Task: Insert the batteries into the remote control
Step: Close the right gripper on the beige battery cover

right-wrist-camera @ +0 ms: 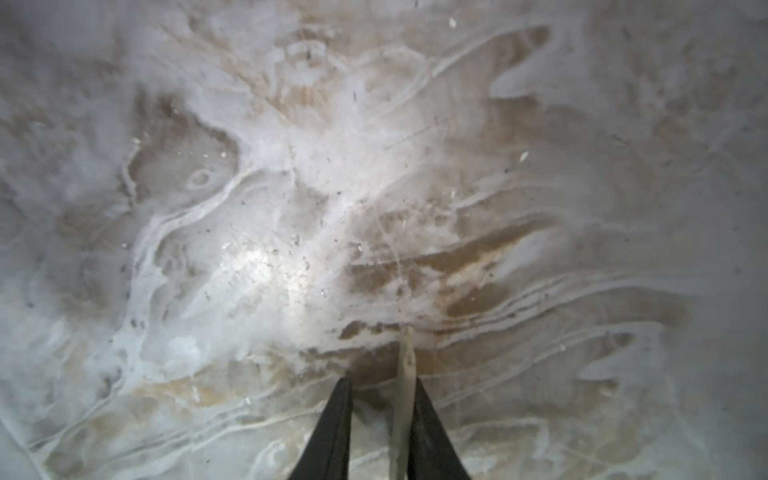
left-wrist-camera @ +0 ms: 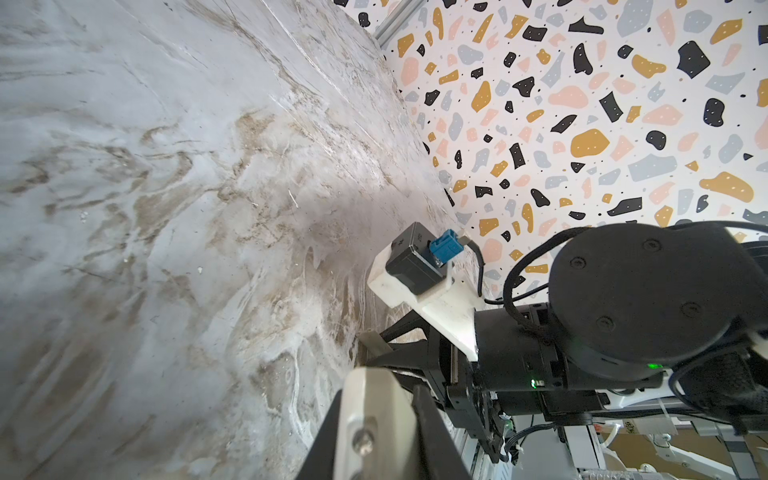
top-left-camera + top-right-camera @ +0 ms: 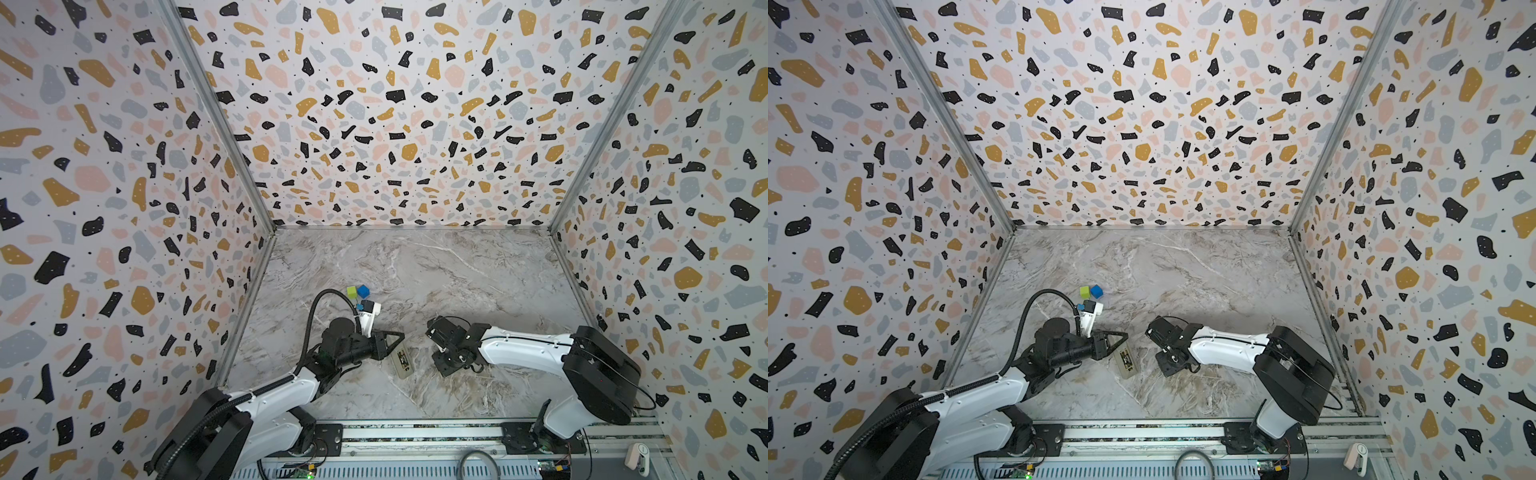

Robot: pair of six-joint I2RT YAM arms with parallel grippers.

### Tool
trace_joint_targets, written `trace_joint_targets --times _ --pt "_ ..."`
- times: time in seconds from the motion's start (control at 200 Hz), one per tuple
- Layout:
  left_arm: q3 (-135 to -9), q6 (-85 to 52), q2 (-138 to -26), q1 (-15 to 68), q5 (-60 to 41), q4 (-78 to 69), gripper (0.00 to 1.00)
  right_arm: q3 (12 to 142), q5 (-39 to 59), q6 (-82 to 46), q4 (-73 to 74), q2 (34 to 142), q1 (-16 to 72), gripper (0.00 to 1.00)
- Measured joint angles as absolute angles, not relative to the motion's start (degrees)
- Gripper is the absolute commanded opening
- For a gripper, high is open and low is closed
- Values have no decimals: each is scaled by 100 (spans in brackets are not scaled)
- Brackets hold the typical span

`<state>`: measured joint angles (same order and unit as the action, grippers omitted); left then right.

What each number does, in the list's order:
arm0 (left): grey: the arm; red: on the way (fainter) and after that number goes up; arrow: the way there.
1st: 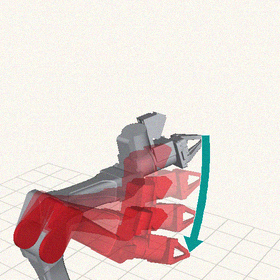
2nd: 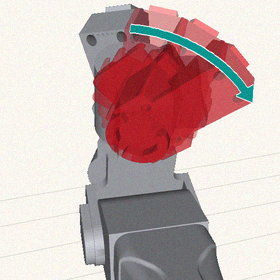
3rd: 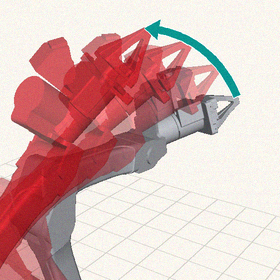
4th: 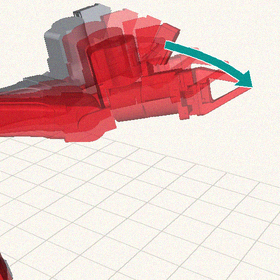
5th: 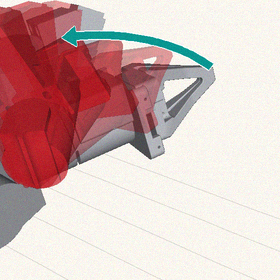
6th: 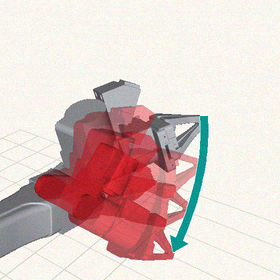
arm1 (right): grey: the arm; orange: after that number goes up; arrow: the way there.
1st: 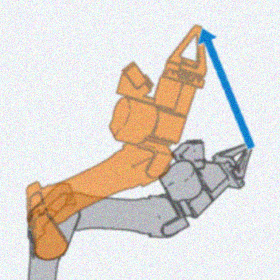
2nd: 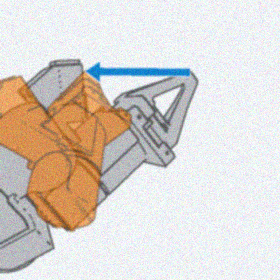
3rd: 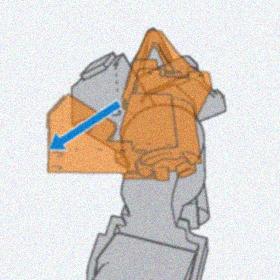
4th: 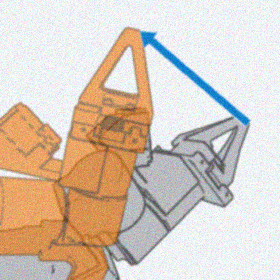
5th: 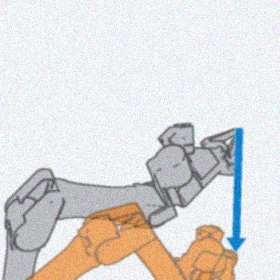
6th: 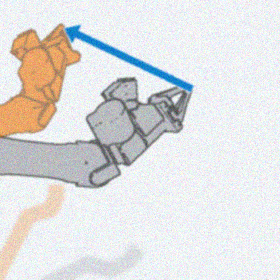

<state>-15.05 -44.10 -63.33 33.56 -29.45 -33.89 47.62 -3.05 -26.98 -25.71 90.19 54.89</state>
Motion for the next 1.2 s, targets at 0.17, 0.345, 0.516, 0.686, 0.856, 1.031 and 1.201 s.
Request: trace_joint_targets --times 0.17,0.345,0.516,0.686,0.856,1.031,1.201 --pt "-1505 -4410 -6333 3356 -2945 -3389 0 4727 -276 -2698 -2467 9002 5476 7" --pt "-1505 -4407 -6333 3356 -2945 -3385 0 4724 -235 -2672 -2438 8993 5476 0" --pt "-1505 -4407 -6333 3356 -2945 -3326 0 4744 -58 -2519 -2412 8993 5529 0" --pt "-1505 -4405 -6333 3356 -2943 -3256 0 4748 478 -2346 -2257 9004 5607 0" --pt "-1505 -4399 -6333 3356 -2939 -3210 0 4737 823 -2283 -2029 9083 5616 0" --pt "-1529 -4392 -6333 3356 -2919 -3168 0 4648 891 -2283 -1855 9067 5559 7" --pt "-1627 -4390 -6333 3356 -2882 -3129 0 4584 919 -2285 -1758 9017 5481 25"
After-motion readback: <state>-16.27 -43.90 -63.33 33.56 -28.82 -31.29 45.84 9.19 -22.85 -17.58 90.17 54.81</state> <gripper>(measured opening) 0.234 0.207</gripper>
